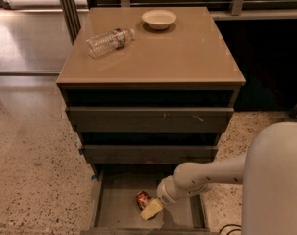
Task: Pick coke can from bottom drawer and place on counter
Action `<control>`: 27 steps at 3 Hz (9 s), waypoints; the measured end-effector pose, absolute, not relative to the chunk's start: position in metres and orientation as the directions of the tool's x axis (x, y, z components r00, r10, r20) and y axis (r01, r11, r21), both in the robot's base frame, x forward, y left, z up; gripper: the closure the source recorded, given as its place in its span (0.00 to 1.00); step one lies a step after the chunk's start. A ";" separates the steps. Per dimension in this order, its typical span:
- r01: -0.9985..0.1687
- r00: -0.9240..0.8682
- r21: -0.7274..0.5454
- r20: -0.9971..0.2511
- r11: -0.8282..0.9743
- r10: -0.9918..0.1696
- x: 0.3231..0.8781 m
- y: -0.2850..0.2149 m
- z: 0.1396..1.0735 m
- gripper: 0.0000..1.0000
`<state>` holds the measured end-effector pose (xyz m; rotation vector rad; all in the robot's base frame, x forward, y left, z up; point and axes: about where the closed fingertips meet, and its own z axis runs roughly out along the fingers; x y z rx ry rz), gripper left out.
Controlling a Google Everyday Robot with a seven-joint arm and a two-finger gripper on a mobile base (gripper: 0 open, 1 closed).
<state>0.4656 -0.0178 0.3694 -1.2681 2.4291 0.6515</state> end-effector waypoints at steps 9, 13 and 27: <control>-0.816 -0.576 0.361 -0.455 0.451 -0.679 0.517 0.012 0.148 0.00; -0.803 -0.592 0.385 -0.422 0.455 -0.687 0.515 0.016 0.121 0.42; -0.991 -0.137 0.114 -0.831 0.077 -0.539 0.500 0.024 0.492 1.00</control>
Offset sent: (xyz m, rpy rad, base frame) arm 0.0067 0.0294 -0.1296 0.0767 0.1680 0.0266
